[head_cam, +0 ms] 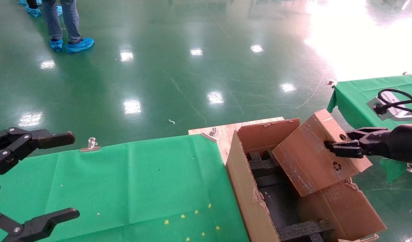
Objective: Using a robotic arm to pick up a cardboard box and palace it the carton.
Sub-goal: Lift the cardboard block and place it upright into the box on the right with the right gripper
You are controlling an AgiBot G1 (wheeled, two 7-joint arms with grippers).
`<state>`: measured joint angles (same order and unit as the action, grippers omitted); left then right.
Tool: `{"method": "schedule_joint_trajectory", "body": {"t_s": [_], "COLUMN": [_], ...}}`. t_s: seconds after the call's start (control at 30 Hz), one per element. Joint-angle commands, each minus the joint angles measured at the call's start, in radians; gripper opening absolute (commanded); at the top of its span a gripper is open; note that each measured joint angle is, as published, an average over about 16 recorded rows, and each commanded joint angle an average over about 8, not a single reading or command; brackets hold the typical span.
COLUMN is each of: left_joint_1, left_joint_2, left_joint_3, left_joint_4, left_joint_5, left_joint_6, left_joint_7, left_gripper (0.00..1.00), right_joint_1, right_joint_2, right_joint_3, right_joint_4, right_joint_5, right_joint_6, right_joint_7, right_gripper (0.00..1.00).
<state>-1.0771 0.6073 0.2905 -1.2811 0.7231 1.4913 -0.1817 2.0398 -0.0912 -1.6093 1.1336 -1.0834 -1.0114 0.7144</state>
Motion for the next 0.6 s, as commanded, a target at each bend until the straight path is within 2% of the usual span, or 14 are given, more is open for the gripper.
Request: {"method": "schedule_joint_trajectory", "body": {"t_s": [0.03, 0.37, 0.6], "left_joint_1": [0.000, 0.000, 0.000], "left_joint_2": [0.000, 0.000, 0.000], "left_joint_3": [0.000, 0.000, 0.000], "left_joint_4": [0.000, 0.000, 0.001], "left_joint_5": [0.000, 0.000, 0.000], "left_joint_6": [0.000, 0.000, 0.000], "left_joint_7": [0.000, 0.000, 0.000], "left_gripper": [1.00, 1.00, 1.00], "right_joint_1": [0.002, 0.005, -0.012], "right_joint_2": [-0.003, -0.011, -0.009], "right_joint_3": [0.001, 0.004, -0.012], "right_joint_4": [-0.007, -0.026, -0.009], "right_joint_5": [0.000, 0.001, -0.019], "right_joint_6": [-0.004, -0.012, 0.021], "right_joint_7": [-0.004, -0.008, 0.037], "right_gripper": [0.00, 0.00, 0.00]}}
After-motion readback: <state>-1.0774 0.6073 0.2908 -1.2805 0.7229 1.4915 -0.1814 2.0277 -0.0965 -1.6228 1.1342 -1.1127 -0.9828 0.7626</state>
